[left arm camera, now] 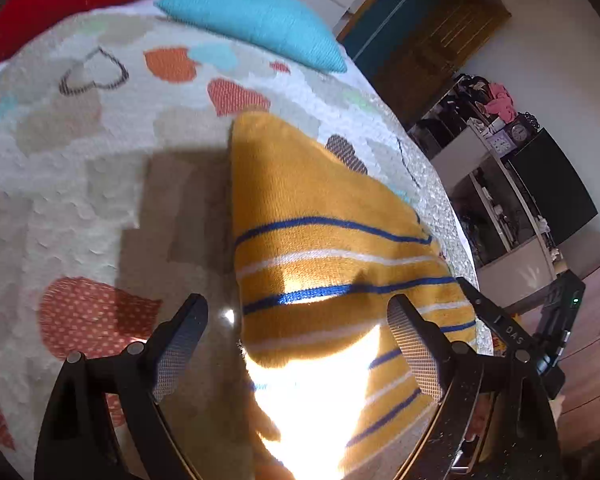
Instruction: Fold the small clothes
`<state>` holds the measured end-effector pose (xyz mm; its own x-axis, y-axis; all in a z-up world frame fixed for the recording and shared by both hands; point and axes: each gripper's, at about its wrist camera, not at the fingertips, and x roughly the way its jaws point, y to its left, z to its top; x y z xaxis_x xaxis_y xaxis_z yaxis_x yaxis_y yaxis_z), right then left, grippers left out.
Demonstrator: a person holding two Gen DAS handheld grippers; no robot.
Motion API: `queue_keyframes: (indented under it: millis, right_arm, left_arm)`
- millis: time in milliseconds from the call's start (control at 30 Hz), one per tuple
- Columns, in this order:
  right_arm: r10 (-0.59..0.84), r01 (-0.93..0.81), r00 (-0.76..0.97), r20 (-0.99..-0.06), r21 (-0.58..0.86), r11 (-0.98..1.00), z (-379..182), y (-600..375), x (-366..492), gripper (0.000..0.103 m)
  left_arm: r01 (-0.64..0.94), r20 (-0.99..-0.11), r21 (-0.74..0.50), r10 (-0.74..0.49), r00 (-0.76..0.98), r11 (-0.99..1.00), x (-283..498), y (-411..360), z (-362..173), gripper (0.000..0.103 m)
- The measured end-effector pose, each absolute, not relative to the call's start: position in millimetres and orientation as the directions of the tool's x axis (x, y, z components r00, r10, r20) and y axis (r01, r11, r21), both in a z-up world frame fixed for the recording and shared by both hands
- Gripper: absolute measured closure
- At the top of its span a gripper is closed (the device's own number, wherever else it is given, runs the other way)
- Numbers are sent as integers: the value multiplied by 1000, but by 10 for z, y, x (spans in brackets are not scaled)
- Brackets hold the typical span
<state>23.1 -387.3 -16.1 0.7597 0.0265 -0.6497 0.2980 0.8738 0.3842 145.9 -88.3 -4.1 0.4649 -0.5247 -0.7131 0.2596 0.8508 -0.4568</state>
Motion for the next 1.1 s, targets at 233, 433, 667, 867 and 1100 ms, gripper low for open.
queue_keyframes:
  millis: [233, 433, 667, 867, 1100]
  right_arm:
    - [121, 128, 832, -542, 398, 908, 200, -3289, 88, 41]
    - [189, 210, 720, -668, 468, 858, -558, -3117, 364, 8]
    - [201, 268, 758, -621, 577, 771, -387, -3328, -105, 9]
    - [53, 335, 778, -626, 484, 808, -232, -3392, -635, 9]
    - [-164, 436, 712, -683, 247, 865, -248, -3201, -991, 9]
  left_arm:
    - [191, -497, -145, -239, 834, 971, 655, -573, 807, 0]
    - [165, -455, -205, -243, 857, 965, 385, -229, 1048, 0]
    - [105, -513, -102, -142, 847, 989, 193, -174, 808, 0]
    - [135, -628, -106, -171, 759, 985, 132, -330, 472, 0]
    - [181, -696, -75, -182, 695, 981, -47, -691, 171, 0]
